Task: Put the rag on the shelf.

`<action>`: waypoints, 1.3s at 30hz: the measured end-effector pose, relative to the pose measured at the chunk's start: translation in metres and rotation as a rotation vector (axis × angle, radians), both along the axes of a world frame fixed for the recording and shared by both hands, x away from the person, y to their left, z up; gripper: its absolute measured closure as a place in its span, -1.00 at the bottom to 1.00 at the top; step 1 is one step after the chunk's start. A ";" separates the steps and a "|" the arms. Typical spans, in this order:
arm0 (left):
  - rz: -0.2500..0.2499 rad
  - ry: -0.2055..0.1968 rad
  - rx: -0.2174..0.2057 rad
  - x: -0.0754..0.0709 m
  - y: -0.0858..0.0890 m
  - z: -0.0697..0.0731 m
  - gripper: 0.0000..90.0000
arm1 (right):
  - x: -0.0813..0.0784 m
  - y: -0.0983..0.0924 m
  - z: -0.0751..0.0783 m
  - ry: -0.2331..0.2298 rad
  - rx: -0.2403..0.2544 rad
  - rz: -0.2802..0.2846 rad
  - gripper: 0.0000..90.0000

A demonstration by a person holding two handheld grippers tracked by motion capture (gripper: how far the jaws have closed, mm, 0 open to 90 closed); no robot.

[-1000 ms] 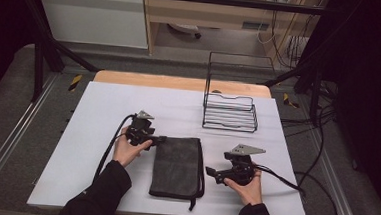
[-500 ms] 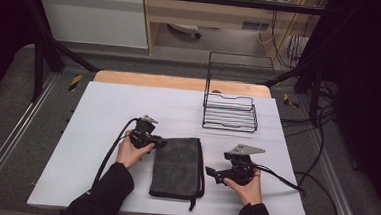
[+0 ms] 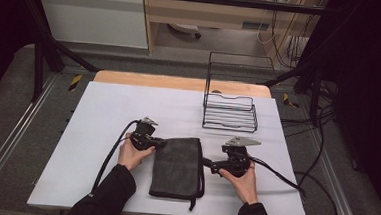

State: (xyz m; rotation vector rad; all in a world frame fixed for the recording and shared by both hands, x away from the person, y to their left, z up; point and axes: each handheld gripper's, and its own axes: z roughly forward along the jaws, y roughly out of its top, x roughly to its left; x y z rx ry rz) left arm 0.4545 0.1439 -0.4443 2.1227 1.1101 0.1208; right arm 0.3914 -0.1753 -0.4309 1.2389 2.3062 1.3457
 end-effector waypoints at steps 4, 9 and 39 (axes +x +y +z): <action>-0.002 -0.012 0.011 -0.001 -0.001 0.000 0.67 | 0.011 0.009 0.001 -0.005 0.004 -0.009 -0.92; -0.003 -0.013 0.008 -0.001 -0.001 0.000 0.67 | 0.029 0.025 -0.001 0.013 0.004 -0.020 -0.78; -0.018 -0.023 0.001 -0.001 0.001 -0.001 0.68 | 0.058 0.048 -0.021 0.208 -0.015 -0.031 0.60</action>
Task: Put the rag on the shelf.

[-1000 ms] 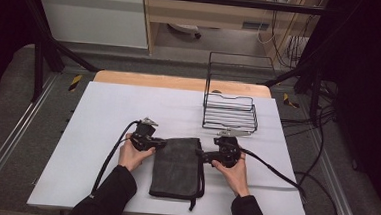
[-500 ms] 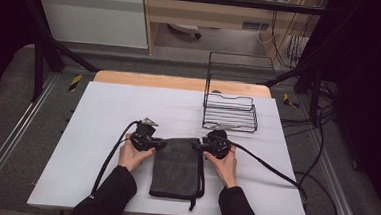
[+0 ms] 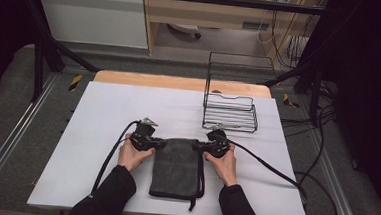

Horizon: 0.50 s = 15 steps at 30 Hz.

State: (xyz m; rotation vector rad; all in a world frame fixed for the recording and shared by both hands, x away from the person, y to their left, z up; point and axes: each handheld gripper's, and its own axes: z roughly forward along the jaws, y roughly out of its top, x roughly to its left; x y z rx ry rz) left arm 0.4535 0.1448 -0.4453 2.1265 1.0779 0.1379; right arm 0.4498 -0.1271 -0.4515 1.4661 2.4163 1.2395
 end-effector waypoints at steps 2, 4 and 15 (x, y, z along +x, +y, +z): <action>-0.003 0.000 -0.002 0.000 0.000 0.000 0.70 | 0.000 0.000 0.000 0.008 0.003 0.000 0.64; -0.001 0.004 -0.006 0.000 0.001 0.001 0.71 | 0.000 0.000 0.001 0.013 0.007 0.001 0.68; 0.004 0.004 -0.054 -0.002 0.007 0.010 0.78 | -0.001 -0.003 0.008 -0.001 0.021 0.007 0.77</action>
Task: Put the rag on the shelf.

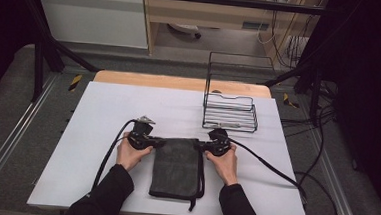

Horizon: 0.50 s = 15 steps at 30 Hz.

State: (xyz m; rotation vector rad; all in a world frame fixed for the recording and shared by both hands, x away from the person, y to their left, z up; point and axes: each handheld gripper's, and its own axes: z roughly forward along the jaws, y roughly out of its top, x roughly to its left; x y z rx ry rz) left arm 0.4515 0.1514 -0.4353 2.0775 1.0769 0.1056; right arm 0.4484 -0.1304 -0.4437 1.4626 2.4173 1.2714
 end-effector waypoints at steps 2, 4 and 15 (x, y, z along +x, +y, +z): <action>-0.002 -0.010 -0.017 -0.002 0.002 0.004 0.78 | -0.002 -0.001 0.003 -0.011 0.006 0.000 0.77; -0.007 -0.017 -0.033 -0.004 0.004 0.009 0.78 | -0.004 -0.001 0.006 -0.028 0.018 0.001 0.77; -0.030 -0.083 -0.053 -0.018 0.007 0.025 0.78 | -0.020 -0.006 0.022 -0.106 0.062 0.017 0.78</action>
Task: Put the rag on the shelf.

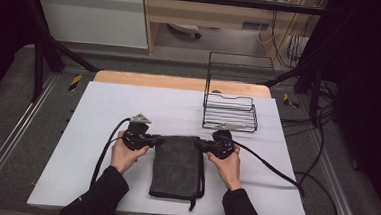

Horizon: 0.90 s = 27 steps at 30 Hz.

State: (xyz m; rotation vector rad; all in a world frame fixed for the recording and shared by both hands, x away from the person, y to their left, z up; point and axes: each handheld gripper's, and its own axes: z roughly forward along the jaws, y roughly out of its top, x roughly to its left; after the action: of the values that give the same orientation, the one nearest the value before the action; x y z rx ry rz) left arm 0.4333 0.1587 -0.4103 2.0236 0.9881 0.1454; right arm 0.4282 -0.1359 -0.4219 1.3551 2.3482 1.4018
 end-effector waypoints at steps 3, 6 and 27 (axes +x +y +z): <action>-0.003 -0.013 -0.013 -0.004 0.001 0.005 0.78 | -0.004 -0.001 0.005 -0.022 0.008 0.008 0.78; -0.008 -0.030 -0.021 -0.008 0.002 0.009 0.78 | -0.008 -0.002 0.009 -0.038 0.015 0.012 0.78; -0.026 -0.147 -0.069 -0.030 0.006 0.047 0.78 | -0.035 -0.007 0.046 -0.181 0.048 0.016 0.78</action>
State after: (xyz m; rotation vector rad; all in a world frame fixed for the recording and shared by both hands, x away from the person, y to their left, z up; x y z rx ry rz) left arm 0.4028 0.1643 -0.3636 1.9324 0.8624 0.2395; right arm 0.3937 -0.1426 -0.3757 1.1691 2.2282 1.5248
